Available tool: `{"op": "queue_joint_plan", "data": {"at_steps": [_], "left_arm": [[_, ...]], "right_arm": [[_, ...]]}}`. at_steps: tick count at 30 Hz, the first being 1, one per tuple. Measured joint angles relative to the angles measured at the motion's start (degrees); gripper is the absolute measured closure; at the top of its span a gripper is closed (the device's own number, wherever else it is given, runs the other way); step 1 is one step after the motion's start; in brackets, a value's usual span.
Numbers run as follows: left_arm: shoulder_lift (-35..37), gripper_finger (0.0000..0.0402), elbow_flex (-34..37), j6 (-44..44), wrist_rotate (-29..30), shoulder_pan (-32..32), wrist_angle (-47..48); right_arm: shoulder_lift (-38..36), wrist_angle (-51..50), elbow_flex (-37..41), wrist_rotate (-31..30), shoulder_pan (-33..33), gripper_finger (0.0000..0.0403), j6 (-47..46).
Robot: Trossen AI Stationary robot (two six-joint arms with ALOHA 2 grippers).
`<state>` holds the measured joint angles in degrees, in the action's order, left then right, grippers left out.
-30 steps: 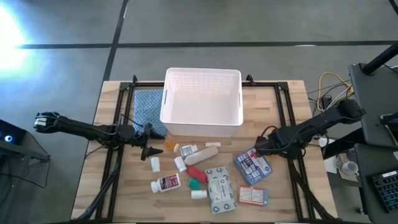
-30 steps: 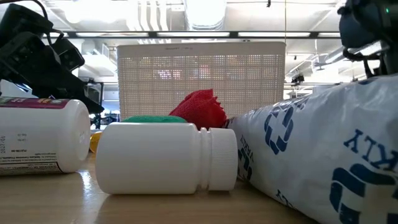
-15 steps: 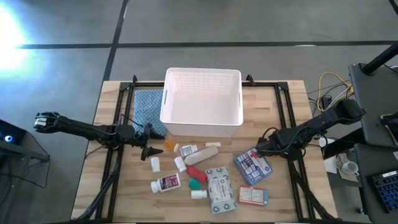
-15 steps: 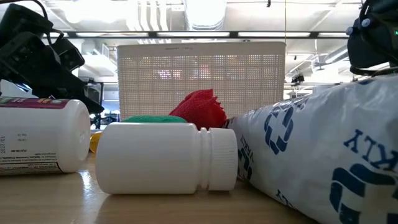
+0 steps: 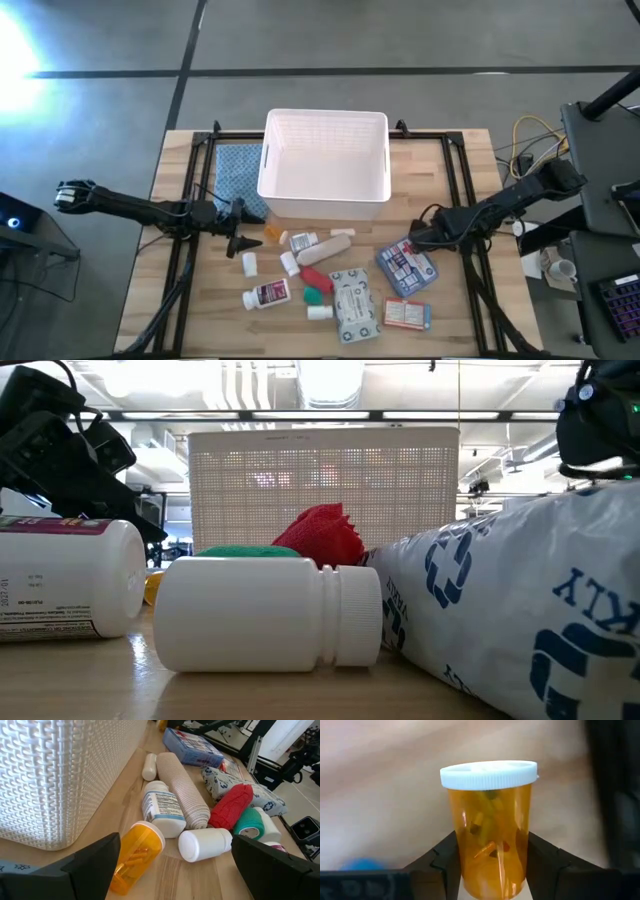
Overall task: Pick & place medical supplies in basket/bin
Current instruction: Put the right orange pill bottle into the white container
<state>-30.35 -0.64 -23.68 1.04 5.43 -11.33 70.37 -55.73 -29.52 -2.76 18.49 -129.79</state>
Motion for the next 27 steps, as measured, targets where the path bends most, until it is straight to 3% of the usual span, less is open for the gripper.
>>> {"op": "queue_joint_plan", "data": {"at_steps": [5,10,15,17,23,27], "left_arm": [[-0.01,0.0043,0.00,0.00,0.00,0.01,0.00],[-0.02,0.0043,0.00,-0.02,0.02,0.02,0.00],[0.00,0.0043,0.01,0.00,0.00,0.00,0.00],[-0.02,0.0043,0.00,-0.01,0.02,0.01,0.00],[-0.02,0.0043,0.00,0.00,0.01,0.02,0.00],[0.00,0.0043,0.00,0.00,0.02,0.00,0.00]], "right_arm": [[-0.02,1.00,-4.53,-7.84,0.01,0.0229,2.90],[-0.02,0.85,-10.29,-16.84,0.06,0.0234,8.67],[-0.02,3.67,-19.50,-37.81,0.96,0.0247,23.71],[-0.02,4.26,-23.73,-43.34,1.06,0.0247,29.01],[1.80,4.28,-36.80,-52.35,0.96,0.0244,41.99],[5.47,4.33,-45.50,-57.46,-2.52,0.0244,51.41]]}}
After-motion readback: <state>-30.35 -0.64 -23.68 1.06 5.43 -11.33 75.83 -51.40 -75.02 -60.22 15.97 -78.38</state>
